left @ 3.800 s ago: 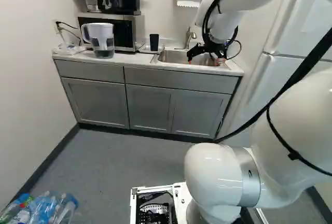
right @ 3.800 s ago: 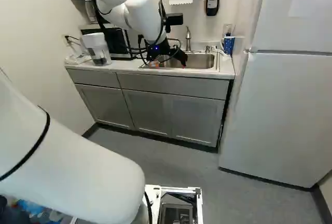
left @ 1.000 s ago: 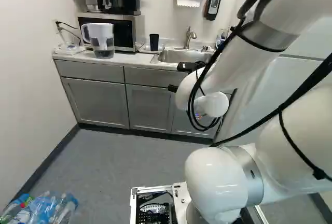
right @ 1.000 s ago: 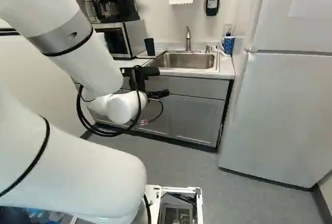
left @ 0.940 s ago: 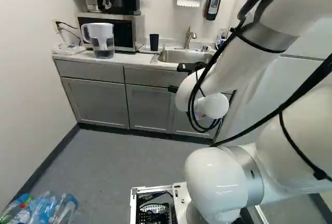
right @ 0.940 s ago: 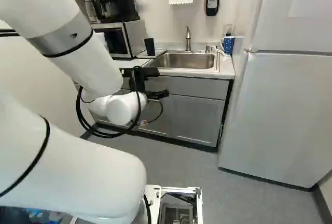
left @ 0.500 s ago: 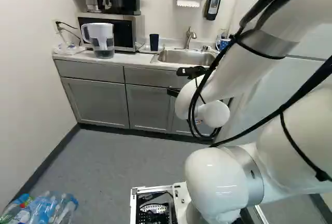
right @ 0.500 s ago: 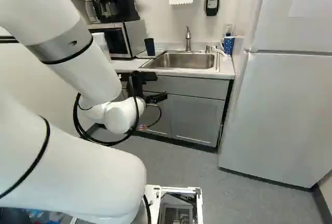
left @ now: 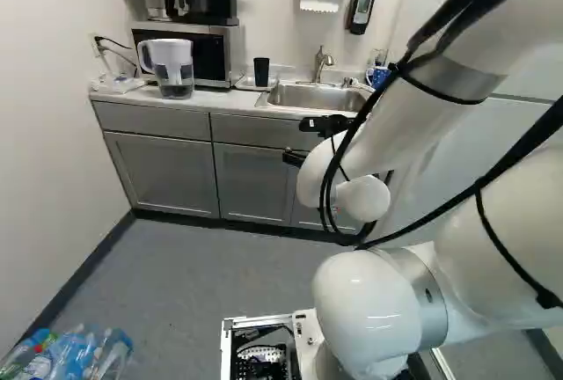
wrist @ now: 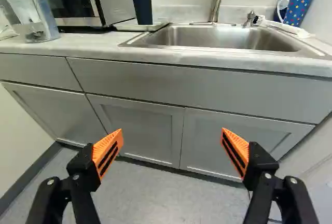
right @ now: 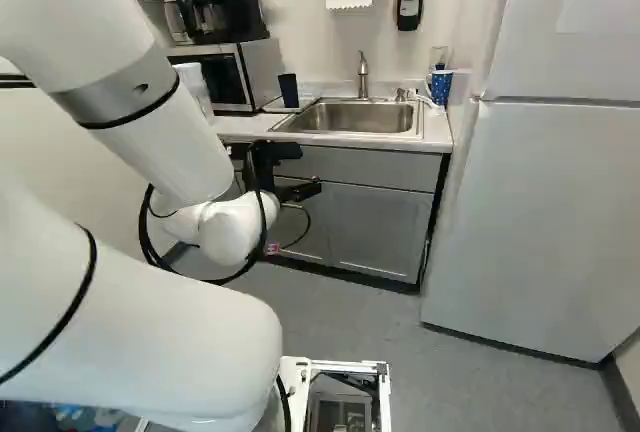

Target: Rinse the cup and place it in the tray

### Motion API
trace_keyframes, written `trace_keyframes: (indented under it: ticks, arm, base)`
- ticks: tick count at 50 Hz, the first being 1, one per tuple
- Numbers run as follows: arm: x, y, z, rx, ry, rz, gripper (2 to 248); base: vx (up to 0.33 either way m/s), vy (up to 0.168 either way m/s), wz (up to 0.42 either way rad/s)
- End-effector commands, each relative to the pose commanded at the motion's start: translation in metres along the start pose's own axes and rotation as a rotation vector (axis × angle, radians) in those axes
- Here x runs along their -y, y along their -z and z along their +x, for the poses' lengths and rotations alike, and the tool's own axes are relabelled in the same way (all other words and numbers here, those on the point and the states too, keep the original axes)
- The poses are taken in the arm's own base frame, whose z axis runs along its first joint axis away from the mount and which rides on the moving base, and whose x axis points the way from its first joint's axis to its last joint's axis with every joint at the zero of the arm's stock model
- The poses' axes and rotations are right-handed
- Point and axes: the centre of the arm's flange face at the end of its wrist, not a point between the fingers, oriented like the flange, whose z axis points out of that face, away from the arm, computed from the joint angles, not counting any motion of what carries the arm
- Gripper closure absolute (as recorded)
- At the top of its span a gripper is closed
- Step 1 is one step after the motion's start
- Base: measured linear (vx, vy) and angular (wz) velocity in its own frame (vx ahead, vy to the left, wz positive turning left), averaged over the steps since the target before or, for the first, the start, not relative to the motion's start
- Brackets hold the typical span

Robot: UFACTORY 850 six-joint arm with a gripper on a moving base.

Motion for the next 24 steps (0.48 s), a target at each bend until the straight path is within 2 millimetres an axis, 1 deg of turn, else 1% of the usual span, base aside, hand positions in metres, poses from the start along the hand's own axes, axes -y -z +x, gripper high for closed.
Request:
trace_keyframes:
  ticks: [24]
  arm:
    - [0.0000, 0.0000, 0.0000, 0.000, 0.000, 0.000, 3]
  base:
    - [0.000, 0.000, 0.000]
